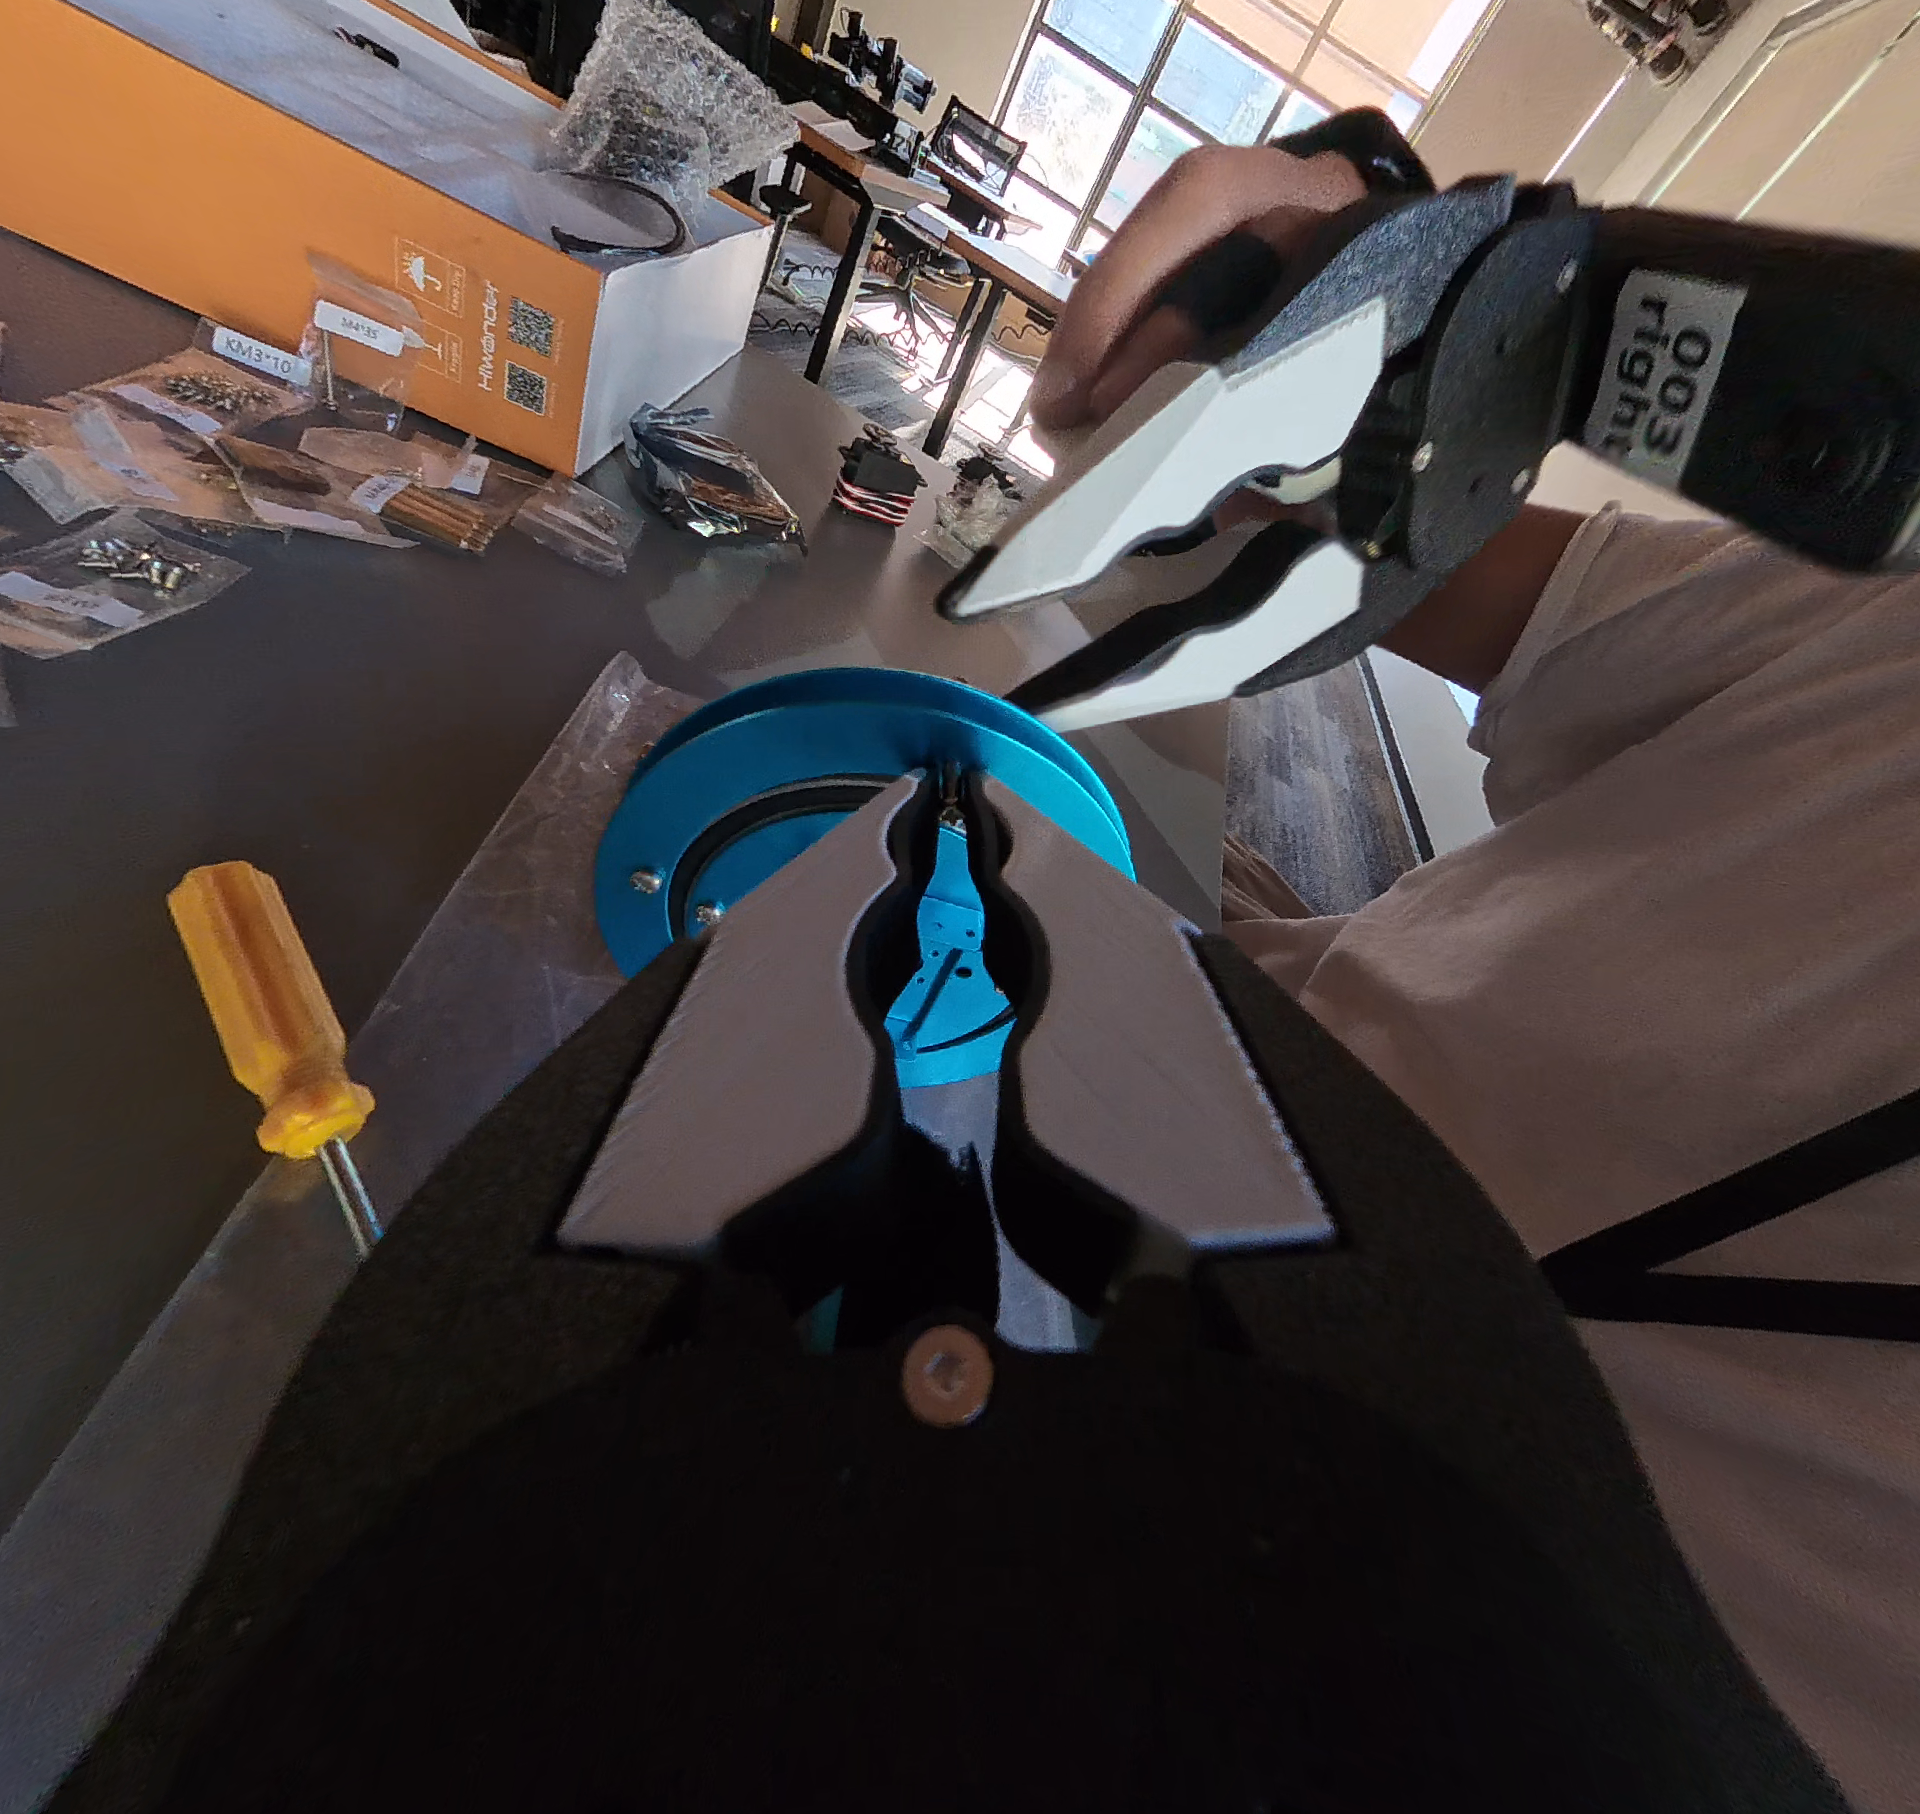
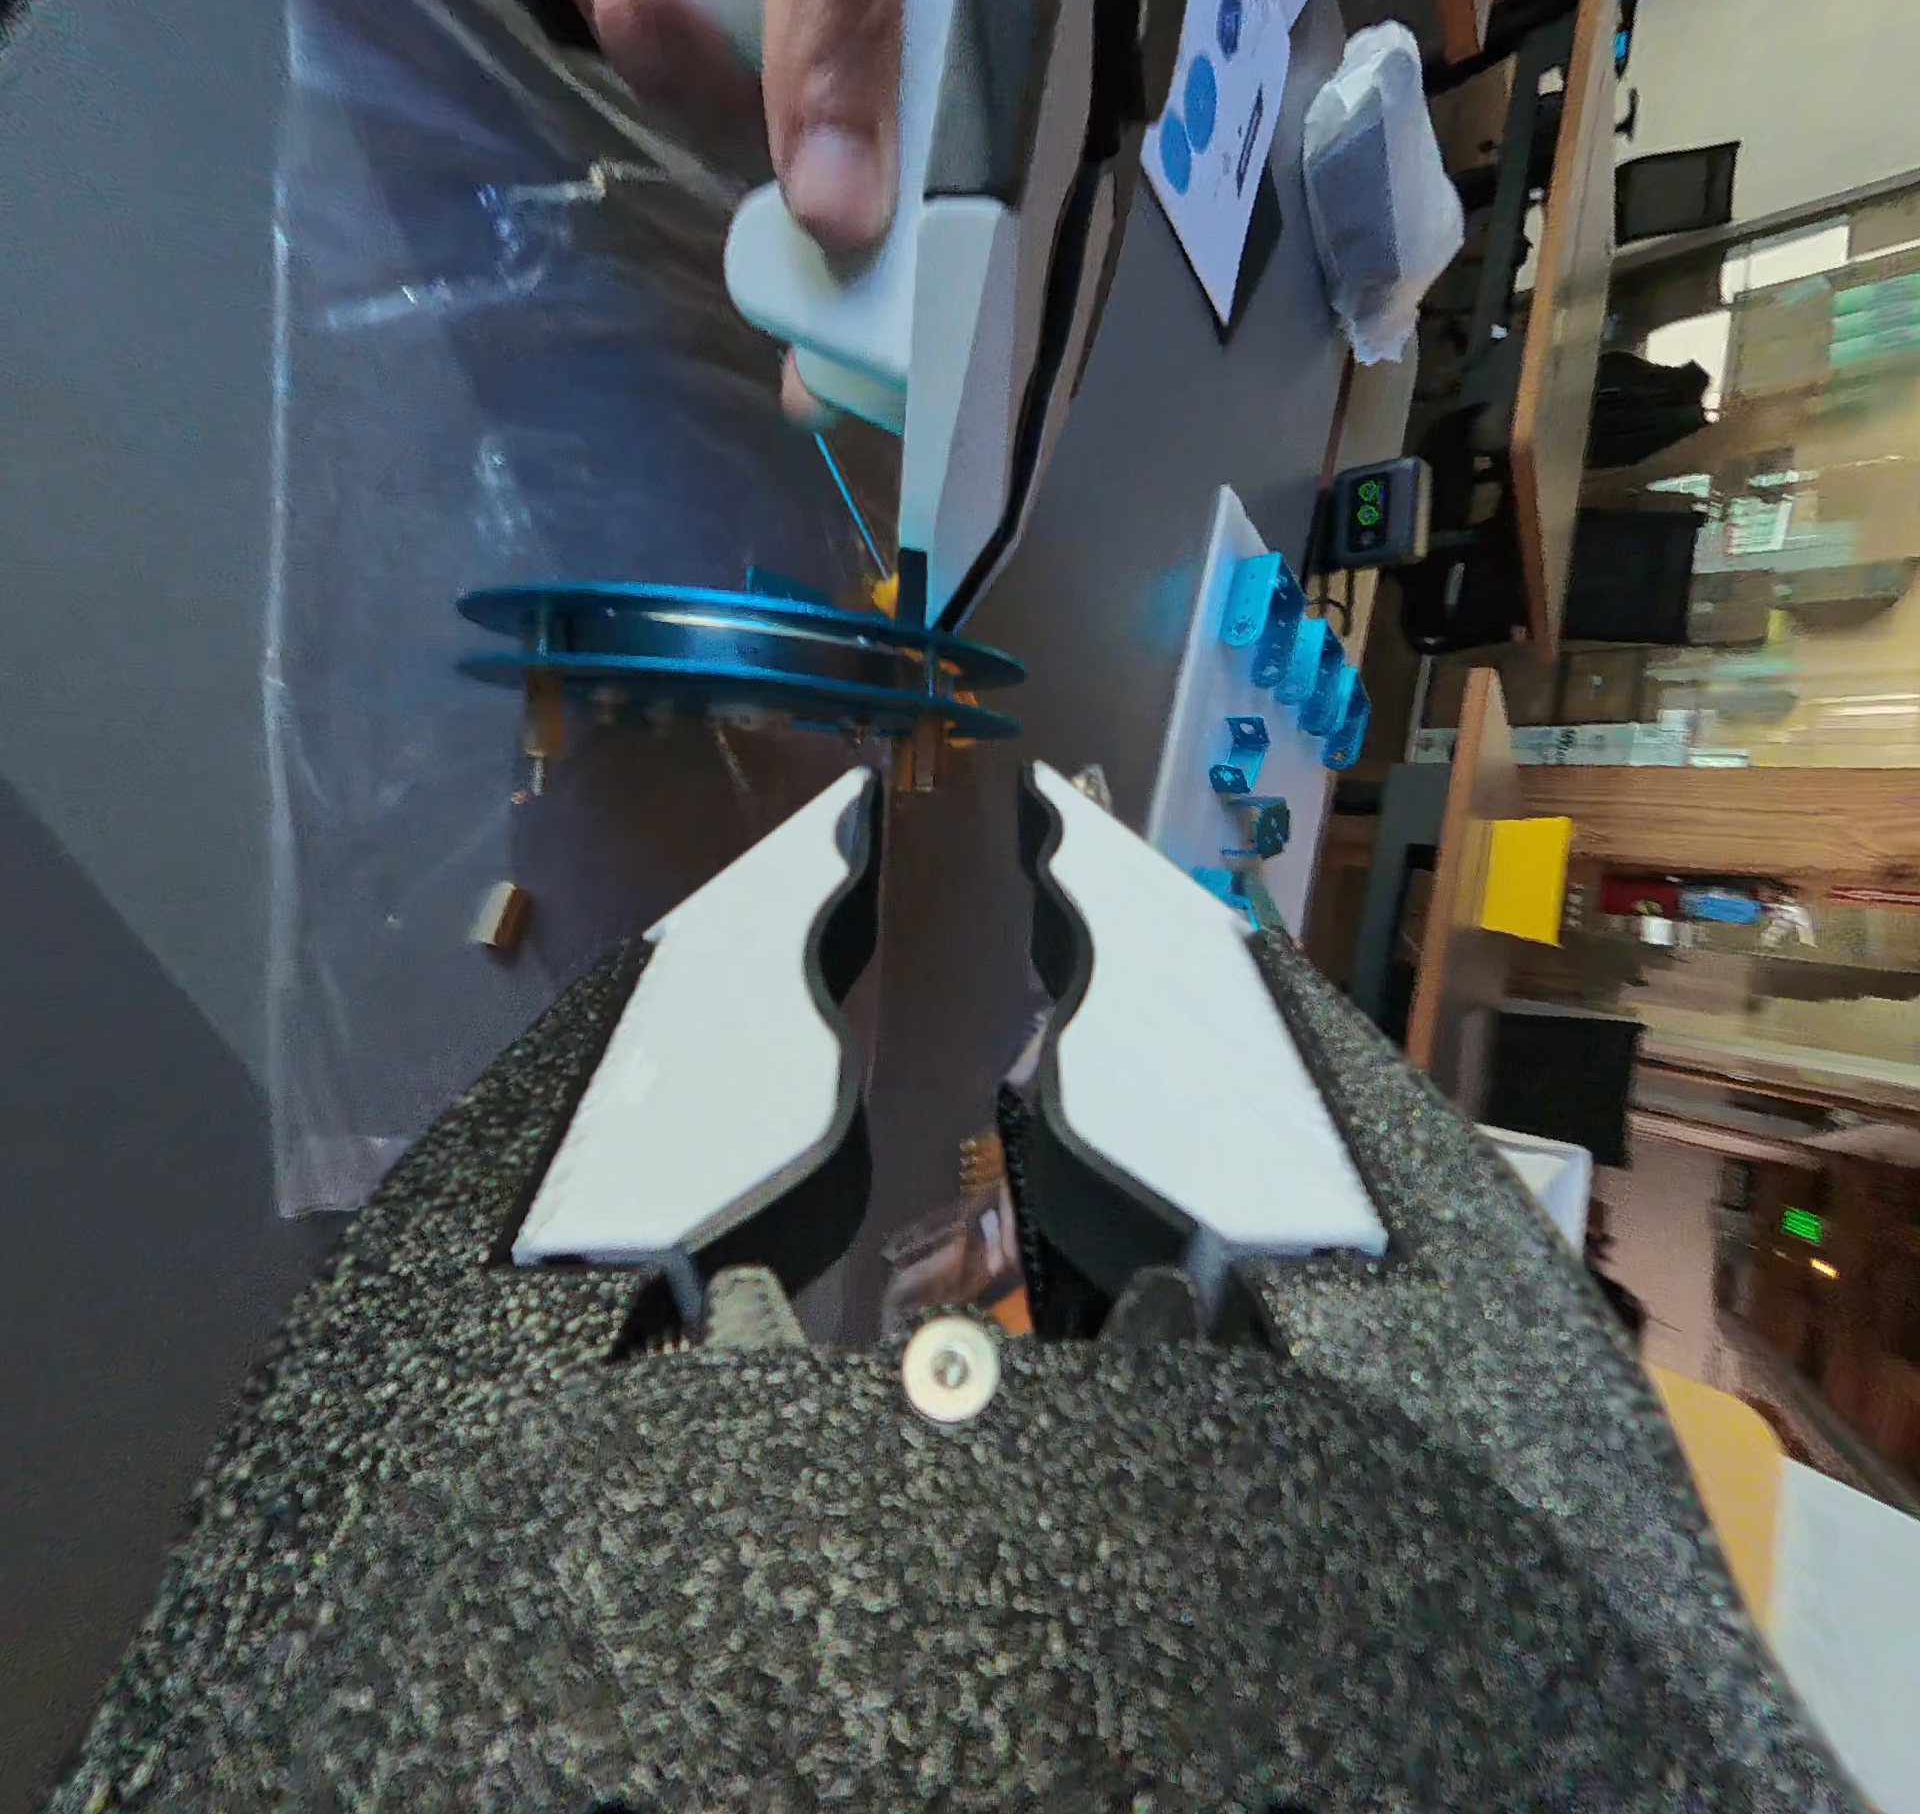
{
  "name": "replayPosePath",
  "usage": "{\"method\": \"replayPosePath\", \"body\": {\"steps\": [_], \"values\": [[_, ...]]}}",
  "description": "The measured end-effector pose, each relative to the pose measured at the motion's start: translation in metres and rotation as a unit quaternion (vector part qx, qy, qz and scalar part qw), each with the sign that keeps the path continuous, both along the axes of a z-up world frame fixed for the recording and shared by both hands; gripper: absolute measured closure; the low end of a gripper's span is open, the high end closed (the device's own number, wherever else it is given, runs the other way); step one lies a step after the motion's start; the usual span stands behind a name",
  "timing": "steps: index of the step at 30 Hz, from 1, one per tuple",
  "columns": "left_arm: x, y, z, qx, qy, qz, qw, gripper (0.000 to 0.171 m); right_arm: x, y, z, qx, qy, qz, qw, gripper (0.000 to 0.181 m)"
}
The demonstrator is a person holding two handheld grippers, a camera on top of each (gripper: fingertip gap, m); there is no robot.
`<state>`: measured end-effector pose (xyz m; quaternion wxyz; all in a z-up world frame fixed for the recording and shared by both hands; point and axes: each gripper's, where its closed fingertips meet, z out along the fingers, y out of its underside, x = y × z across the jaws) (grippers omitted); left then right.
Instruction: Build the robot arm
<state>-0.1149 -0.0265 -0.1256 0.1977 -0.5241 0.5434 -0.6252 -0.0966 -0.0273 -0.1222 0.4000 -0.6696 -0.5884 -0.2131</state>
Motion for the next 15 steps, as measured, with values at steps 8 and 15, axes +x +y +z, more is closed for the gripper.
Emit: {"method": "replayPosePath", "body": {"steps": [8,15], "values": [[-0.004,-0.003,0.0,0.018,0.0,-0.007,1.0,0.168,-0.006,0.009,-0.017,-0.024,-0.014,-0.004,1.0,0.176],[-0.009,-0.004,0.0,0.064,-0.007,-0.008,0.998,0.168,-0.024,-0.015,-0.023,-0.563,0.349,-0.145,0.735,0.177]]}}
